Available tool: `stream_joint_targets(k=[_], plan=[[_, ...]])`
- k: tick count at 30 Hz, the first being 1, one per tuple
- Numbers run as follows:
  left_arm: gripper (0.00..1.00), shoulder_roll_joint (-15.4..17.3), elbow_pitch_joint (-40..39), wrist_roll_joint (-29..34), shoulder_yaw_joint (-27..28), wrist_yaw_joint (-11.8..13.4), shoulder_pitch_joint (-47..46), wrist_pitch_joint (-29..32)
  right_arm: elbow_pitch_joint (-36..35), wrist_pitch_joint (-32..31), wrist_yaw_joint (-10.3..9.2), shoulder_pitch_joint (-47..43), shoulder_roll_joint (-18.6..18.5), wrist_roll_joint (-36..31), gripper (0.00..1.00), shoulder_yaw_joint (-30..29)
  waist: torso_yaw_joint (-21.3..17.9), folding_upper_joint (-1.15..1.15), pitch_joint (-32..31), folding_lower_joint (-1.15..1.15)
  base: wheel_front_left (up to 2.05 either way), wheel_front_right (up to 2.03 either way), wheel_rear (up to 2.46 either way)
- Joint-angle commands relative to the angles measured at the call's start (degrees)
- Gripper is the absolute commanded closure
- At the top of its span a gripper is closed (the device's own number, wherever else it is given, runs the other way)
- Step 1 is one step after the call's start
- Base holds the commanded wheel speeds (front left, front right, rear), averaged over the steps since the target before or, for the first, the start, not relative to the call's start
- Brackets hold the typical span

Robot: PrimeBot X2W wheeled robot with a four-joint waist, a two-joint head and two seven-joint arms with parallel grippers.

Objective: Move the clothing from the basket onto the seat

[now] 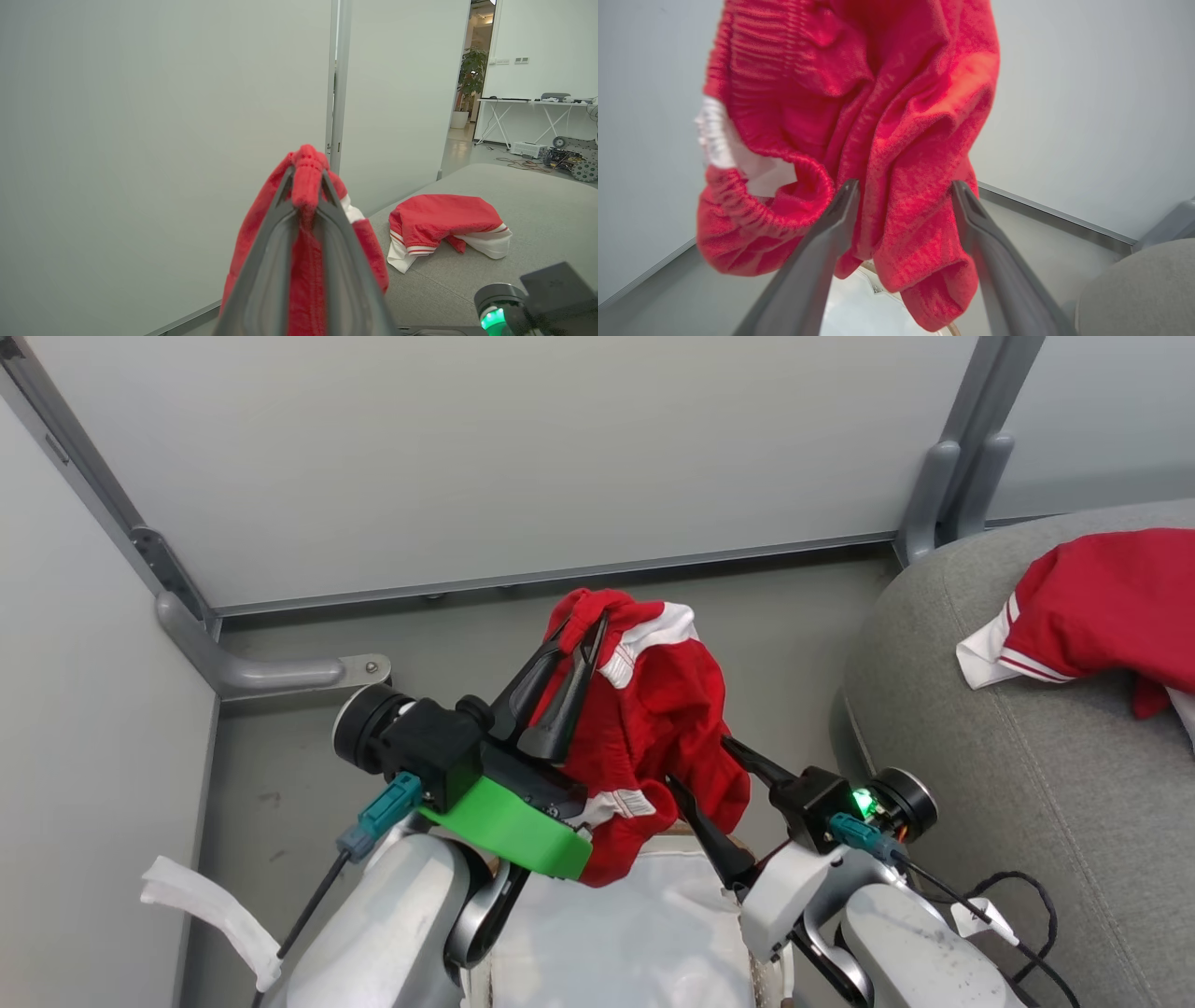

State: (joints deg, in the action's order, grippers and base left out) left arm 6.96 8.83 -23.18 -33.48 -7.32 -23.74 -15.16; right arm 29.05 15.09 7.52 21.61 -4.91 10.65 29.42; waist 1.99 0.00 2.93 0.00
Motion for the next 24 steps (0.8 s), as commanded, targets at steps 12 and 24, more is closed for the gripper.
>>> stream_joint_targets(k=[12, 24], plan=[[1.0, 0.0, -0.6, -1.6, -3.6, -0.3, -2.4, 0.0, 7.4, 0.1, -0.06, 7.3, 1.7, 0.3, 1.0, 1.8, 3.5, 0.0, 1.9, 0.0, 0.0, 0.0, 0.0], [1.0, 0.6, 0.2, -2.4, -2.8, -0.3, -0.9, 0.0, 5.3, 0.1, -0.06, 6.0, 1.9, 3.1, 1.0, 2.3, 3.2, 0.0, 2.3, 0.0, 0.0, 0.0, 0.0]])
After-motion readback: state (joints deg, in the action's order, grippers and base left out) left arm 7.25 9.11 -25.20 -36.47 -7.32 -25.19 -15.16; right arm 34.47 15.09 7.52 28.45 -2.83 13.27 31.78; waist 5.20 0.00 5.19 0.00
